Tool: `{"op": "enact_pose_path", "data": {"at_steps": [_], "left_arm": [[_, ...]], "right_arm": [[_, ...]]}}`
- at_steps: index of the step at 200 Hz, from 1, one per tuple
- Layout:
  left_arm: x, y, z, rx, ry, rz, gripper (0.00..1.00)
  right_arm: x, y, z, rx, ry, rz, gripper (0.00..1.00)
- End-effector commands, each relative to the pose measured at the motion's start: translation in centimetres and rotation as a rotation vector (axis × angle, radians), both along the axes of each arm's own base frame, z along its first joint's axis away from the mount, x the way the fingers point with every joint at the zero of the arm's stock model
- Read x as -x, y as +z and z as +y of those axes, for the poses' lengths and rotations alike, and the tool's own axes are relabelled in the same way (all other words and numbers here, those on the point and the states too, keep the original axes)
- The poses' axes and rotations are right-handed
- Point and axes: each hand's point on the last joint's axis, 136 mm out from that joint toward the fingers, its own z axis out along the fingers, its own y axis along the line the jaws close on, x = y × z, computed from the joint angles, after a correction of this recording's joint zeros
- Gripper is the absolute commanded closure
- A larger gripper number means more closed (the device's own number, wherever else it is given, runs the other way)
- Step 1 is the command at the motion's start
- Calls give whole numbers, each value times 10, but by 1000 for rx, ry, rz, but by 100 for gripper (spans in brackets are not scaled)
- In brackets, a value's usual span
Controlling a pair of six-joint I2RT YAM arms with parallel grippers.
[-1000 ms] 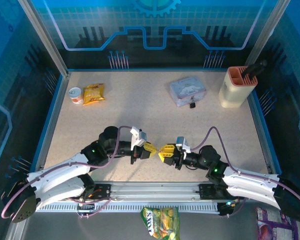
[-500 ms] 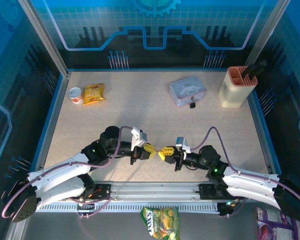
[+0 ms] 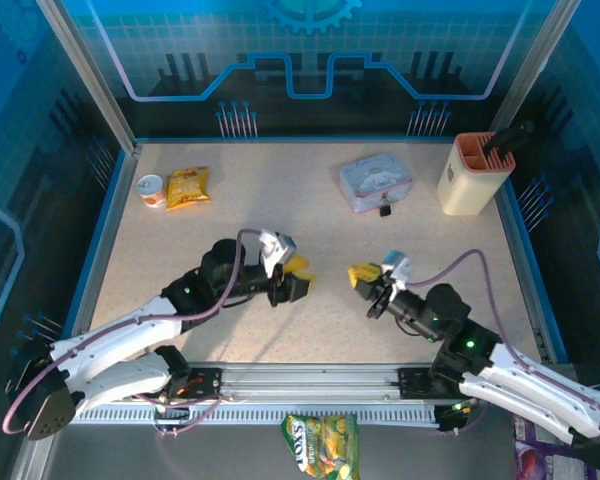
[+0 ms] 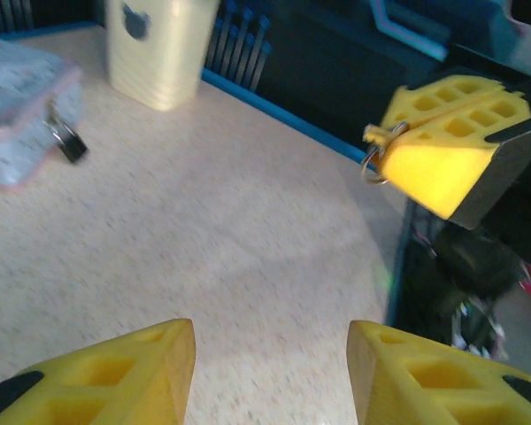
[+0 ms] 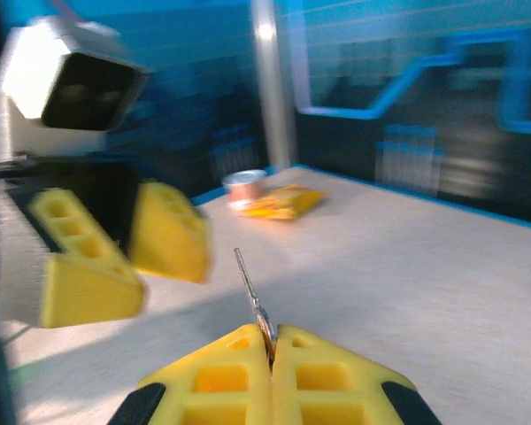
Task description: Unlock the padlock with the key
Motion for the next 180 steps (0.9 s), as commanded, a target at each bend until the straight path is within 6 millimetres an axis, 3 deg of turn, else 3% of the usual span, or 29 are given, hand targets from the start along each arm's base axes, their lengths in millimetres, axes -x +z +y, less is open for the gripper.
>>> {"op": "enact_pose_path", "data": {"at_steps": [1, 44, 82, 130, 180], "left_arm": [[-34, -10, -2, -54, 149, 95, 50], [-93, -40, -40, -63, 296, 295, 48], [-139, -73, -89, -29, 369, 398, 48], [-186, -113, -149, -54, 481, 423, 48], [-241, -156, -169, -76, 694, 433, 48]], "right_arm": [[-20, -20, -81, 165, -402, 130, 100], [-1, 25, -130, 49, -526, 158, 100], [16, 45, -156, -14, -545, 157, 100], [35, 53, -184, -59, -566, 150, 100], [39, 44, -185, -65, -548, 167, 100]]}}
